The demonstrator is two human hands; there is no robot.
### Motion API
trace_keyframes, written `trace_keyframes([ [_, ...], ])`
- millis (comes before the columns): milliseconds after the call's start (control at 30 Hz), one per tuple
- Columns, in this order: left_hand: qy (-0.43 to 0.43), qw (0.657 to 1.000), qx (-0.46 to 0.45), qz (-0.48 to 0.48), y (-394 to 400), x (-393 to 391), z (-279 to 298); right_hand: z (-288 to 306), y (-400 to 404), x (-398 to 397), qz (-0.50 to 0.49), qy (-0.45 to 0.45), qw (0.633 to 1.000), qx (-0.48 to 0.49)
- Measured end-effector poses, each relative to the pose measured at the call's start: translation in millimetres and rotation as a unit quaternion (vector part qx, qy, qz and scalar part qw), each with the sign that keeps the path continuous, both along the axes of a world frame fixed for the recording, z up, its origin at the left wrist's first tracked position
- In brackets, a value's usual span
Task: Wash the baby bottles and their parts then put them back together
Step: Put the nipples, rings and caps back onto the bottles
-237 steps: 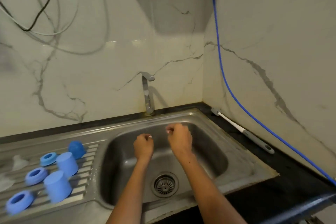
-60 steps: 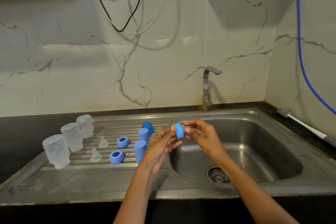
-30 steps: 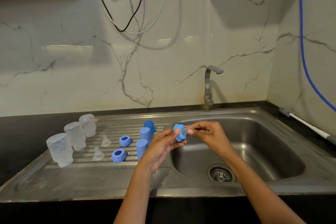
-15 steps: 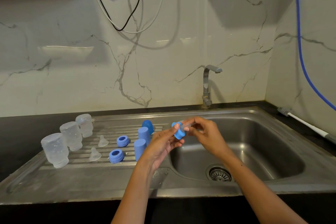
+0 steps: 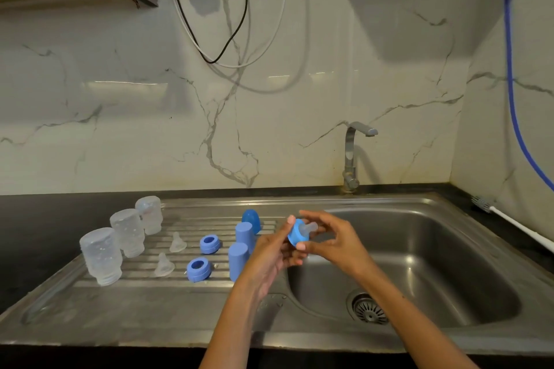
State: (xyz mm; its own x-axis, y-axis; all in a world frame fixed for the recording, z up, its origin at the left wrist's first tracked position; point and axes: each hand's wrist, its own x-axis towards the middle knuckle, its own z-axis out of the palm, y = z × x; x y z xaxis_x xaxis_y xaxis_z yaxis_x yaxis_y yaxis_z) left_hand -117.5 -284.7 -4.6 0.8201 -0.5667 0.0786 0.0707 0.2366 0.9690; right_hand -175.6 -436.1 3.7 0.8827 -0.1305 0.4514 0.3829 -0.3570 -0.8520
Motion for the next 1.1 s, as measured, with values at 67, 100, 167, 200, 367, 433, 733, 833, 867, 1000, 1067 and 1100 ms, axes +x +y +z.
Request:
trace_keyframes([
  [67, -0.019, 0.999, 0.033, 0.028, -0.3, -2.2, 1.5, -0.6, 0.1, 0.7, -0.008, -0.014, 1.000, 0.000],
  [100, -0.025, 0.998, 0.048, 0.042, -0.9, -3.7, 3.5, 0.0, 1.0, 0.1, -0.015, -0.021, 1.000, -0.001],
  [167, -0.020, 0.995, 0.064, 0.077, -2.4, -6.3, 8.7, 2.2, 2.6, -1.4, -0.038, -0.037, 0.999, 0.010],
  [200, -0.015, 0.993, 0.061, 0.099, -1.4, -8.2, 12.3, 4.1, 3.2, -3.0, -0.049, -0.042, 0.998, 0.021],
  [367, -0.069, 0.981, 0.050, 0.173, 26.9, -4.3, 32.7, 10.5, 15.2, -5.6, -0.046, -0.037, 0.996, 0.064],
  [433, -0.108, 0.971, 0.078, 0.200, 43.4, 6.7, 46.2, 19.4, 27.6, 1.7, -0.033, -0.045, 0.996, 0.073],
  [733, -0.279, 0.835, 0.340, 0.329, 151.8, 94.0, 88.8, 46.2, 105.5, 63.9, 0.006, -0.032, 0.996, 0.085],
  [833, -0.292, 0.794, 0.409, 0.342, 184.6, 125.9, 96.7, 40.6, 122.5, 84.5, 0.005, -0.022, 0.997, 0.068],
  [867, -0.290, 0.789, 0.415, 0.347, 194.0, 136.4, 99.1, 38.9, 126.9, 92.0, 0.005, -0.019, 0.998, 0.065],
  [1000, -0.265, 0.768, 0.459, 0.360, 222.1, 171.8, 105.3, 34.0, 134.2, 110.9, -0.001, -0.020, 0.998, 0.058],
  [1067, -0.243, 0.753, 0.502, 0.349, 233.5, 188.0, 102.1, 31.2, 136.9, 117.0, -0.004, -0.018, 0.999, 0.041],
  [1100, -0.235, 0.744, 0.526, 0.337, 237.6, 195.3, 99.9, 29.9, 138.4, 119.2, -0.006, -0.018, 0.999, 0.032],
])
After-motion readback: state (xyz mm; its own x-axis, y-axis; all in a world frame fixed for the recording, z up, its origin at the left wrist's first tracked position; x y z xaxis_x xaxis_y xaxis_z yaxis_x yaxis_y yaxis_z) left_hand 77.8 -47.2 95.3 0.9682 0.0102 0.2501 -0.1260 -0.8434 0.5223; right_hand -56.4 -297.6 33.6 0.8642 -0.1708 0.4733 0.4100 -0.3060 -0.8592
